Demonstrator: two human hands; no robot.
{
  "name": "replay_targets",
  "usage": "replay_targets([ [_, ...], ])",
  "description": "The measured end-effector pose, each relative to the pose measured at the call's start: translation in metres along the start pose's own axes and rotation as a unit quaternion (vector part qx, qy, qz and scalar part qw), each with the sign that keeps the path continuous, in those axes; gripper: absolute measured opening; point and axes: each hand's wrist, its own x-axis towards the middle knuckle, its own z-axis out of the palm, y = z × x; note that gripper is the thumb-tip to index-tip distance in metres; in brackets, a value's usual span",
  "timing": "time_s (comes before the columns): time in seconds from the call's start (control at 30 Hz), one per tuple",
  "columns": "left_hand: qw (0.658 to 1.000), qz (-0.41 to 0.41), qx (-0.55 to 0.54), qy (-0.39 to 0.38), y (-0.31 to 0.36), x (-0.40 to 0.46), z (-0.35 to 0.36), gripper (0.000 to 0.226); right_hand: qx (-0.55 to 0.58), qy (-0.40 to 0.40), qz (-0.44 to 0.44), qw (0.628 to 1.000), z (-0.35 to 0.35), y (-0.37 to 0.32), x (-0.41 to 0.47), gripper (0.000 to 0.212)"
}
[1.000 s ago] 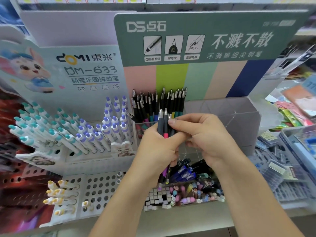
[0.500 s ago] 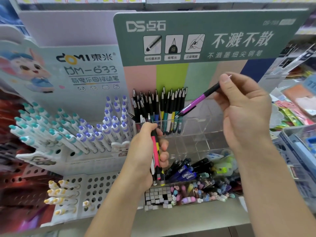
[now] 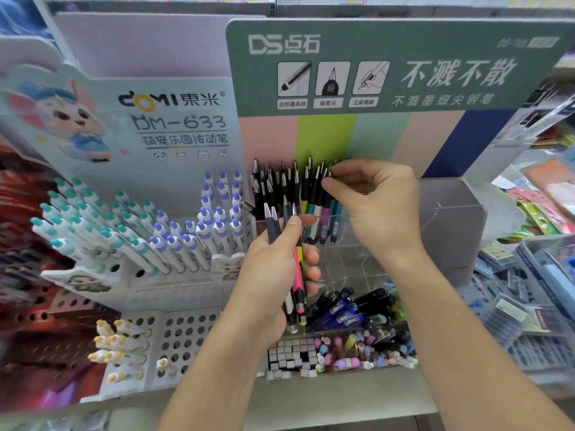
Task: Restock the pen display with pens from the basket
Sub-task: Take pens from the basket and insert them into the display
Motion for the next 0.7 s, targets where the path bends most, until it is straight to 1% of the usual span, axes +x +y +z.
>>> replay_targets([
  [0.07, 1.0, 0.003, 0.004, -0.007, -0.001, 0.0, 0.001, 0.027, -0.016, 0.014, -0.006, 1.0, 0.001, 0.0, -0.002, 0.013],
  [0.17, 1.0, 0.002, 0.007, -0.01, 0.0, 0.001, 0.005, 0.02, -0.012, 0.038, 0.02, 0.999, 0.0, -0.002, -0.004, 0.014],
  [0.23, 1.0, 0.004, 0.006, -0.017, 0.0, 0.001, 0.007, 0.012, -0.015, 0.066, 0.022, 0.997, -0.003, -0.007, -0.009, 0.014],
  [0.3, 1.0, 0.01, 0.01, -0.022, 0.001, 0.001, 0.008, 0.011, -0.01, 0.076, 0.026, 0.997, -0.009, -0.014, -0.016, 0.013],
  [0.33, 0.999, 0.014, 0.013, -0.026, 0.001, 0.001, 0.008, 0.011, 0.005, 0.059, 0.048, 0.997, -0.012, -0.016, -0.021, 0.017],
  [0.4, 0.999, 0.016, 0.019, -0.035, 0.001, 0.002, 0.01, 0.013, 0.048, -0.014, 0.135, 0.99, -0.015, -0.02, -0.031, 0.026],
  [0.43, 0.999, 0.015, 0.022, -0.039, 0.001, 0.002, 0.011, 0.016, 0.076, -0.056, 0.183, 0.979, -0.016, -0.02, -0.035, 0.029],
  [0.5, 0.998, 0.011, 0.032, -0.051, 0.002, 0.002, 0.013, 0.023, 0.149, -0.117, 0.25, 0.949, -0.015, -0.018, -0.042, 0.024],
  [0.57, 0.997, 0.012, 0.047, -0.065, 0.002, 0.004, 0.014, 0.028, 0.225, -0.131, 0.281, 0.924, -0.014, -0.014, -0.045, 0.015],
  [0.7, 0.993, 0.011, 0.085, -0.081, 0.004, 0.003, 0.016, 0.029, 0.313, -0.124, 0.339, 0.878, -0.017, -0.007, -0.044, 0.016],
])
